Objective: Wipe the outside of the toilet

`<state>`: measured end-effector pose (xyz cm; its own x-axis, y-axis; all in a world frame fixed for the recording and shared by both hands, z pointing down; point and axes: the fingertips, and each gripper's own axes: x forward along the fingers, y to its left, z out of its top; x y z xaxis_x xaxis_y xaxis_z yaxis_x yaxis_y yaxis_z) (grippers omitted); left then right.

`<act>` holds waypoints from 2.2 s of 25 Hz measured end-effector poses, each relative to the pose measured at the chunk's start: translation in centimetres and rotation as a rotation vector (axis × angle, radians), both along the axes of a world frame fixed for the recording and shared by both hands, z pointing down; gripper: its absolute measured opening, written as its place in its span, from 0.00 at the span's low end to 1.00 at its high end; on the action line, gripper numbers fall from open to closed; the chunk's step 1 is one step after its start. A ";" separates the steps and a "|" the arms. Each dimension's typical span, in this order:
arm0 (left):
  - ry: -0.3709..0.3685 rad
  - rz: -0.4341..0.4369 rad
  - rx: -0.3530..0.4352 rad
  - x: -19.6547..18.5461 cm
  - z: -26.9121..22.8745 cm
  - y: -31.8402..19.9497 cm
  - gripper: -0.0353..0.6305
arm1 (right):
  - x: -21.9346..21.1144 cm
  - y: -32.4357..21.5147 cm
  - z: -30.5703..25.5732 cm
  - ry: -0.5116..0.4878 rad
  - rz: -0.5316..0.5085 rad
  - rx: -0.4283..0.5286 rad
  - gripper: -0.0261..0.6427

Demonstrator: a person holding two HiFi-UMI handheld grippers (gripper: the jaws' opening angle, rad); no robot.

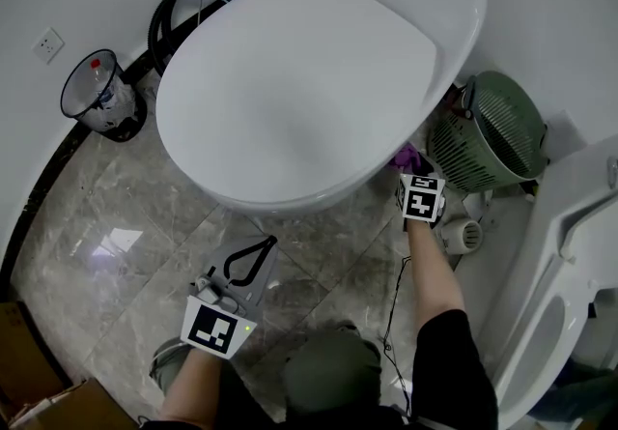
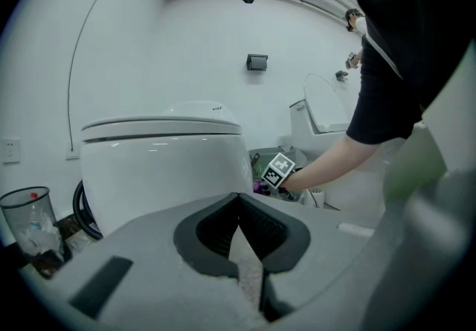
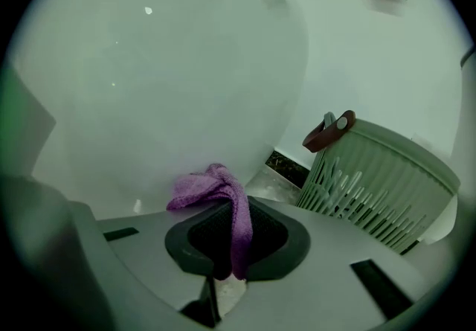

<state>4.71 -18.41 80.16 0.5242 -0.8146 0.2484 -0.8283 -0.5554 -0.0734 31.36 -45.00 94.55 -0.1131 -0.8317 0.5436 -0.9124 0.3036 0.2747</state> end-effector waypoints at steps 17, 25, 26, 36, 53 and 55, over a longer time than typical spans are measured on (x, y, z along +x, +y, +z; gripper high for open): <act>-0.007 0.065 -0.010 -2.4 -1.7 2.3 0.06 | -11.8 24.2 -3.6 -0.271 -0.339 -0.109 0.10; 0.099 -0.143 -0.042 -9.9 -2.5 5.8 0.06 | -20.7 33.0 -8.5 -0.281 -0.576 -0.208 0.10; 0.096 -0.144 -0.030 -10.3 -2.8 6.5 0.06 | -21.7 33.6 -9.4 -0.282 -0.592 -0.209 0.10; 0.031 -0.279 -0.239 -17.7 -7.8 19.0 0.06 | -32.2 43.5 -22.0 -0.357 -0.724 -0.298 0.10; 0.111 -0.257 -0.101 -19.6 -38.5 21.5 0.06 | -36.0 44.9 -49.8 -0.305 -0.685 -0.188 0.10; 0.088 -0.229 -0.091 -19.3 -41.1 21.2 0.06 | -35.5 44.7 -52.3 -0.320 -0.653 -0.171 0.10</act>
